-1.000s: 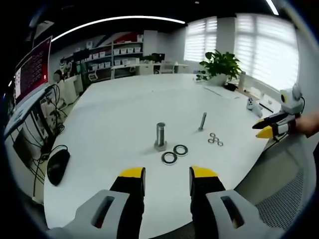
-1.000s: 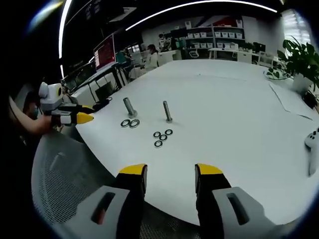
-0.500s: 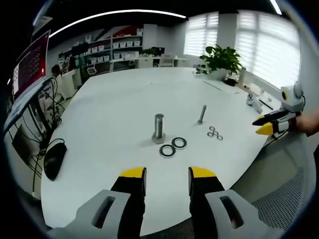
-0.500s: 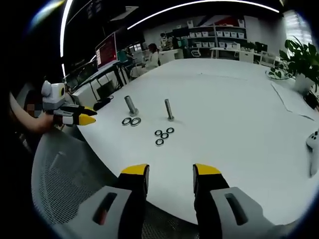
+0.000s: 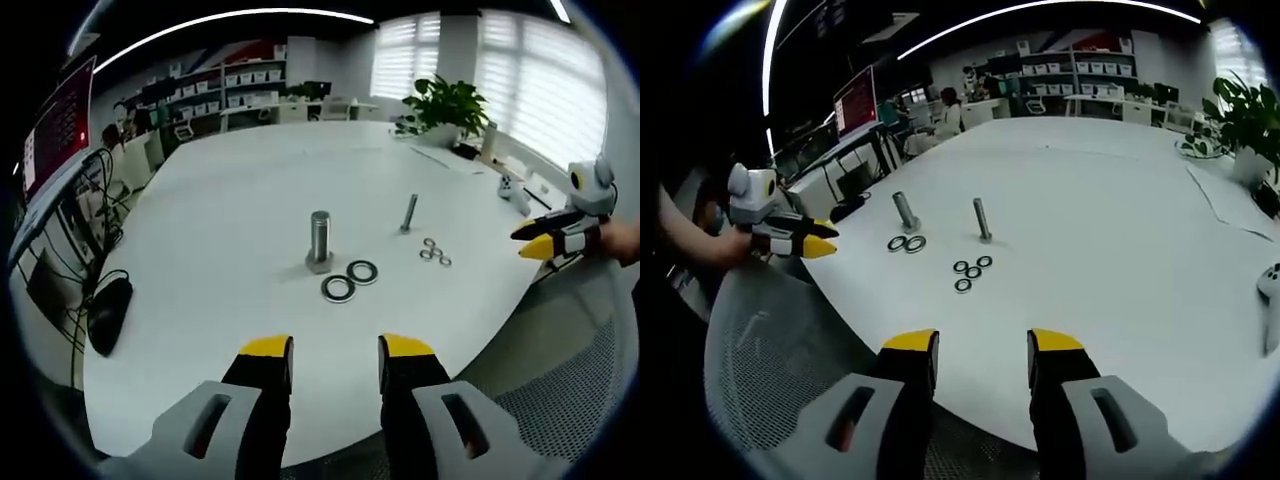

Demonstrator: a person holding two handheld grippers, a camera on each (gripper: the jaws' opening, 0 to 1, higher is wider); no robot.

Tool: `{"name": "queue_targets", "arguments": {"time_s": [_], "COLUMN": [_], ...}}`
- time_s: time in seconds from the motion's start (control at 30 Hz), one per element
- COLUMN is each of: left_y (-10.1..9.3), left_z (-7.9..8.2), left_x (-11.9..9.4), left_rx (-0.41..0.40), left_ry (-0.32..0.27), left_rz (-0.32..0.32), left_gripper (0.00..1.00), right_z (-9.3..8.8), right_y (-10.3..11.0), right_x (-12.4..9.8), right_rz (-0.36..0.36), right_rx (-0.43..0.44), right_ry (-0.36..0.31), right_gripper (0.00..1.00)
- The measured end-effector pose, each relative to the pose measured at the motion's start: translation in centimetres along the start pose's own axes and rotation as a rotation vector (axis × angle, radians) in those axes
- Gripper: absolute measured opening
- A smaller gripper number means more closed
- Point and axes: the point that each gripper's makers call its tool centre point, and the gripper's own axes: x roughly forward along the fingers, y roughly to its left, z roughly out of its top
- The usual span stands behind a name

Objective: Place the washer onto the threaded stud by aligning its center hole with the stud, sliding it down to the base, and recovering from edge contact or off-axis alignment until the washer reaches the visible bottom stop.

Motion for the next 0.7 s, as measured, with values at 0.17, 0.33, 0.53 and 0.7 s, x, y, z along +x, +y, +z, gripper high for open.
{"name": "queue_targets", "arguments": {"time_s": [0.17,0.33,0.53,0.7], "left_y": [0.19,0.51,0.77,0.81], "left_z": [-0.28,-0.34,-0.72,-0.51], "left_x": [0.1,0.04,0.14,-0.04], "left_rx": [0.004,-0.003,0.028,0.03], "left_ry": [0.013,0.013,0.04,0.027], "left_rz": [0.009,0.02,0.045,0.046], "left_gripper": [0.32,0.32,0.32,0.31], "right_z": [0.09,0.07,0.09,-0.04], "right_y": [0.21,0.25,0.63,0.75], "right_x": [0.09,0.15,0.17,0.23], "right_rz": [0.01,0.013,0.033,0.036], "right_rx": [0.001,0.005,0.0,-0.005], "right_ry": [-0.004,-0.005,-0.005,0.006], "right_gripper": [0.38,0.38,0.38,0.38]}}
